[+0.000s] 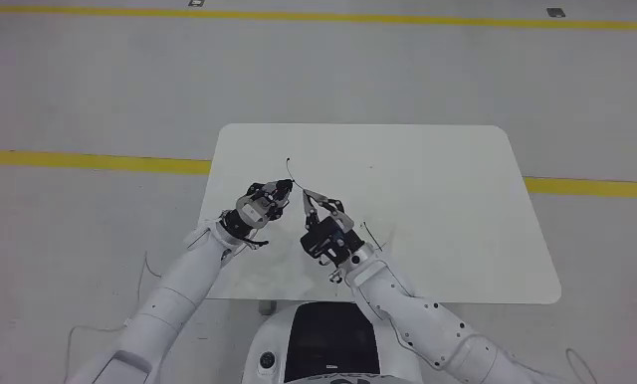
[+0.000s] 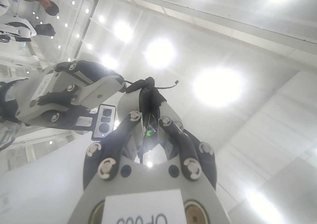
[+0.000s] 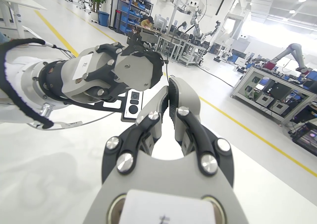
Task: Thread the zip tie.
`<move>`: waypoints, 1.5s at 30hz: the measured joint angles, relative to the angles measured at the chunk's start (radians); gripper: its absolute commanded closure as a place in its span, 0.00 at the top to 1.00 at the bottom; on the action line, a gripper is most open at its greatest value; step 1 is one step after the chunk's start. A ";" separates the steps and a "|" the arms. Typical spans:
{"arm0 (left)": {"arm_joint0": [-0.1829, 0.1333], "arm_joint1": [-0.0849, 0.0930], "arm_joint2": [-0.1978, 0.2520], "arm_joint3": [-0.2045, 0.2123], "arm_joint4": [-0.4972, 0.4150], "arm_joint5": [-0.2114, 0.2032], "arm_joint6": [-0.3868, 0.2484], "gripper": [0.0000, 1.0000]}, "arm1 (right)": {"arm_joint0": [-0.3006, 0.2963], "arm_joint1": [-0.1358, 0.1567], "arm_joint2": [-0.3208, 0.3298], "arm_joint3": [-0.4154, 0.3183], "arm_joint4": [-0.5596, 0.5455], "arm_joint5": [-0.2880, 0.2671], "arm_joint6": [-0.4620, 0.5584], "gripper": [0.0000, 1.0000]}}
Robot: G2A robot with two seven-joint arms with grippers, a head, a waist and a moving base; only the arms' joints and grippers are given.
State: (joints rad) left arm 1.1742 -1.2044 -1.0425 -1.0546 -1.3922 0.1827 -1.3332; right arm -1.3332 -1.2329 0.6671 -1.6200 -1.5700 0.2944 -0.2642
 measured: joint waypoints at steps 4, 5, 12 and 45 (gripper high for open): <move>0.000 0.000 0.000 0.000 0.000 0.000 0.000 0.00 | -0.008 -0.005 0.010 0.008 0.000 -0.009 -0.002 0.00; 0.000 0.000 0.000 0.000 0.000 0.000 0.000 0.00 | -0.009 -0.005 0.012 0.010 0.000 -0.010 -0.002 0.00; 0.000 0.000 0.000 0.000 0.000 0.000 0.000 0.00 | -0.020 -0.013 0.024 0.019 0.000 -0.021 -0.003 0.00; 0.000 0.000 0.000 0.000 0.000 0.000 0.000 0.00 | -0.028 -0.045 0.041 0.075 0.000 -0.051 0.007 0.00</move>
State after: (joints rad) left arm 1.1742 -1.2044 -1.0425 -1.0546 -1.3922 0.1827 -1.3332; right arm -1.3610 -1.2776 0.7085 -1.5449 -1.5700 0.2437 -0.2572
